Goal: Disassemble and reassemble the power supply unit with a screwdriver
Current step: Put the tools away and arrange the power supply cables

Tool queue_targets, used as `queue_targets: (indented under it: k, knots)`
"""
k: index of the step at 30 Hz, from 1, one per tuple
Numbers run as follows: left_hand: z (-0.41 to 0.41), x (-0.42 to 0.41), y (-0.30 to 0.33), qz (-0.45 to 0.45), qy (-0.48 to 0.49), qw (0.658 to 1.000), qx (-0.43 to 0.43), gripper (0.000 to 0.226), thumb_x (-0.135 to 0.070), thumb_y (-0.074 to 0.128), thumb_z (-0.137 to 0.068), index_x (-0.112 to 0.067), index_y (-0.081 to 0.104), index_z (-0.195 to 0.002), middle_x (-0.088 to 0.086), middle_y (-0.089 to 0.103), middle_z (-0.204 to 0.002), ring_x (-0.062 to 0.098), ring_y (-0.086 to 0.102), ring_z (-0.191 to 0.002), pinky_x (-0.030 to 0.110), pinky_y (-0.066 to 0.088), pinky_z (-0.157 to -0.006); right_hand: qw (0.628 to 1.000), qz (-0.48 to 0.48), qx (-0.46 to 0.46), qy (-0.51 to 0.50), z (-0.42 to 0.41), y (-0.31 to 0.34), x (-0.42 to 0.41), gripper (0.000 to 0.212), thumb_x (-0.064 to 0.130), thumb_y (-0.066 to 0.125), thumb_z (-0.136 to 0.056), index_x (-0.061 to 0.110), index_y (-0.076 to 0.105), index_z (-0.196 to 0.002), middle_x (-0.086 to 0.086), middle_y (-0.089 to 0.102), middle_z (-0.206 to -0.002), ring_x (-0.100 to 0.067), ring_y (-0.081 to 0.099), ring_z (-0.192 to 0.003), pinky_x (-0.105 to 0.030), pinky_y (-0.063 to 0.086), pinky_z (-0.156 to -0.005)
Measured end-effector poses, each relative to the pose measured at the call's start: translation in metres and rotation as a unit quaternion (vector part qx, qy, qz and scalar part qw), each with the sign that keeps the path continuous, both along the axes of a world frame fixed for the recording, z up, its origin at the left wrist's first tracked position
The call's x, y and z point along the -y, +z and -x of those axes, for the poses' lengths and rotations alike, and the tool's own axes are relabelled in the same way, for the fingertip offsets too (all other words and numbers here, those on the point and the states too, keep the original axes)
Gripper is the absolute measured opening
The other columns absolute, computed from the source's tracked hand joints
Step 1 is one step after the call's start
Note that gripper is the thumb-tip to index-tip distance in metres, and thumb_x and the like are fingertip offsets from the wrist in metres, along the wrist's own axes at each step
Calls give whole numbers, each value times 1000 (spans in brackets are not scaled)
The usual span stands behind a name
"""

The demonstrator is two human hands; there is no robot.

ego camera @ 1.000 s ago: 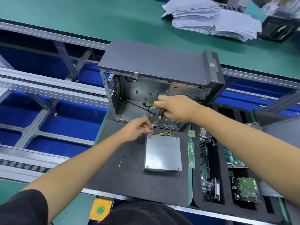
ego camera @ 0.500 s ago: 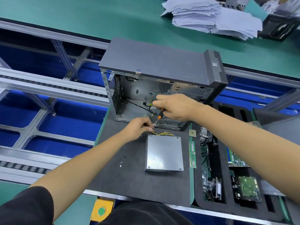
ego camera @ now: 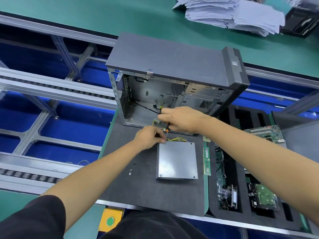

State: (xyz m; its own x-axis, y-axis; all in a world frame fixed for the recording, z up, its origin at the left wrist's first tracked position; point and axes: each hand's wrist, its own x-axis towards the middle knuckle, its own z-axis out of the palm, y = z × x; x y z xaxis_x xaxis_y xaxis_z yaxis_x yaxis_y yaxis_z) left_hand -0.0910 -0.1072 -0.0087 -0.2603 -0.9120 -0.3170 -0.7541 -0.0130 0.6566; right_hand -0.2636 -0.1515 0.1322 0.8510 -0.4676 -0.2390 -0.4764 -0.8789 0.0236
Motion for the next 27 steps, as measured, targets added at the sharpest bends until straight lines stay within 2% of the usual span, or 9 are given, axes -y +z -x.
queue_targets:
  k: [3,10,14,17,20,22,25,27]
  knots:
    - [-1,1,0,-1,-9,1000,-2,8,-47,81,-81,-42,75,-82,-22,72,-90,3,63,-92,31,53,-78,1000,-8,0,-7,-1,-1,1,19,15,54,-90,16,47,-108,2,37,-95,-24,43,-66,-37,32,-51]
    - [-5,0,-3,30,-35,999,-14,8,-44,78,-85,-37,75,-87,-20,71,-83,-1,59,-76,27,46,-68,999,-18,9,-38,-1,-3,0,14,18,53,-91,17,46,-103,-2,45,-96,-25,46,-71,-32,20,-50]
    - [-5,-3,-5,45,-42,998,-1,12,-45,75,-86,-33,76,-90,-15,73,-88,7,64,-83,34,55,-75,998,-29,4,-49,-2,-2,0,13,20,52,-92,17,47,-104,-3,48,-99,-26,49,-76,-33,27,-54]
    - [-5,-5,-8,44,-28,999,-7,12,-45,75,-86,-34,76,-89,-14,73,-88,7,65,-83,34,55,-76,999,-14,-14,-26,-3,-2,0,19,24,51,-95,19,50,-113,-2,48,-101,-24,45,-72,-31,22,-50]
    - [-7,-6,-12,56,-17,998,-21,10,-43,75,-86,-33,75,-85,-15,71,-84,5,62,-79,32,53,-72,998,-18,-9,-55,-6,-3,0,17,24,50,-94,19,50,-110,-1,51,-101,-27,51,-76,-33,32,-56]
    - [-9,-6,-12,61,-22,997,-35,11,-42,77,-86,-31,76,-86,-19,69,-82,-1,61,-79,28,49,-69,996,-33,-3,-80,-8,-3,1,16,23,51,-92,19,51,-107,-1,53,-102,-28,56,-81,-36,39,-60]
    - [-11,-5,-11,68,-38,996,-37,12,-41,77,-87,-31,78,-91,-28,62,-77,-13,56,-78,14,38,-65,995,-43,-3,-86,-10,-1,2,12,25,52,-92,20,51,-102,0,54,-99,-27,56,-81,-35,38,-62]
    - [-11,-4,-10,66,-41,996,-39,12,-41,76,-88,-30,78,-93,-29,62,-77,-13,56,-78,12,38,-66,996,-38,-7,-82,-10,1,3,10,26,51,-92,21,51,-101,0,54,-97,-28,56,-79,-35,38,-62]
